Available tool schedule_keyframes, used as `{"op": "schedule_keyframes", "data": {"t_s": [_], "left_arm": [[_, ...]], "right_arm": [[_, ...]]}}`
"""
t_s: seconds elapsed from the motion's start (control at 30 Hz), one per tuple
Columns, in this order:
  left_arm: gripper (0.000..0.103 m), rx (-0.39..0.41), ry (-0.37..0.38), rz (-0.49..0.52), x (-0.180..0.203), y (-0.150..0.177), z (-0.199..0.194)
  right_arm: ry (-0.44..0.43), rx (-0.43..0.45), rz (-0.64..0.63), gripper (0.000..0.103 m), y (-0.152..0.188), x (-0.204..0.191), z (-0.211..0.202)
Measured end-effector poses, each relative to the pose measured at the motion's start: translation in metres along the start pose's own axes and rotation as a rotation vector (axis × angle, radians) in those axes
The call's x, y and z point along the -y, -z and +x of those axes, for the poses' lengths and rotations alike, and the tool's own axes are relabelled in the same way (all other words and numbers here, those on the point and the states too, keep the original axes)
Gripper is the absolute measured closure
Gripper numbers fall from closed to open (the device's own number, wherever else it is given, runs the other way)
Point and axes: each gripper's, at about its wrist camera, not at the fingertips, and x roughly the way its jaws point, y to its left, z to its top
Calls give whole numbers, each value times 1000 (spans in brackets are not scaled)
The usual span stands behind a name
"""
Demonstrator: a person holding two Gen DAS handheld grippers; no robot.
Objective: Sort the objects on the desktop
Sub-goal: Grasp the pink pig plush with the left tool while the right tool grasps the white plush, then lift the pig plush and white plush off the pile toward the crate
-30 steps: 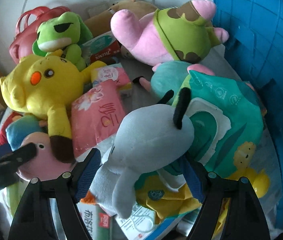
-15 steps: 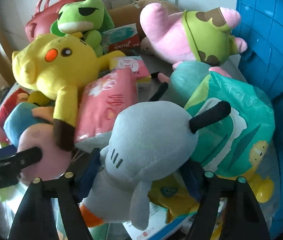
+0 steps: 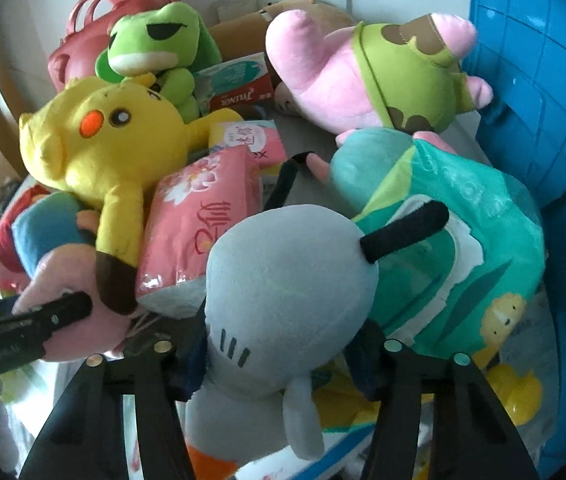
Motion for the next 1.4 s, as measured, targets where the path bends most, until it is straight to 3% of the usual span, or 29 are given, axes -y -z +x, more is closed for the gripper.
{"op": "schedule_keyframes", "data": {"t_s": [0.13,0.33,0.63,0.77,0.87,0.97,1.03,1.27,1.33,1.37,1.4], "left_arm": [[46,21,-42,57,-3,19,-23],[49,19,-55,42,-17,50,-51],[53,179,-68,66,-6,52,-122],[54,194,-63,86,4,57,-135],[53,146,-83,81,3,71,-125],[38,102,-94,44,-1,84,-108],[37,76,-98,16,-4,91,-97],[4,-14,-112,-79,-15,118,-59],[4,-39,-116,-106,-18,126,-48],[12,-52,-118,-119,-19,130,-43],[30,-65,-120,-133,-21,133,-37]], "right_arm": [[-20,11,-5,47,7,-2,-17],[-58,18,-34,47,24,-15,-48],[-91,73,-102,47,30,-39,-89],[-91,119,-119,47,29,-42,-117],[-96,112,-118,47,37,-40,-123],[-105,83,-116,47,48,-39,-120],[-114,60,-116,46,55,-38,-116],[-143,-7,-147,45,73,-33,-99],[-156,-24,-166,45,77,-33,-95],[-164,-29,-181,45,78,-33,-93],[-173,-35,-199,45,79,-33,-91]]}}
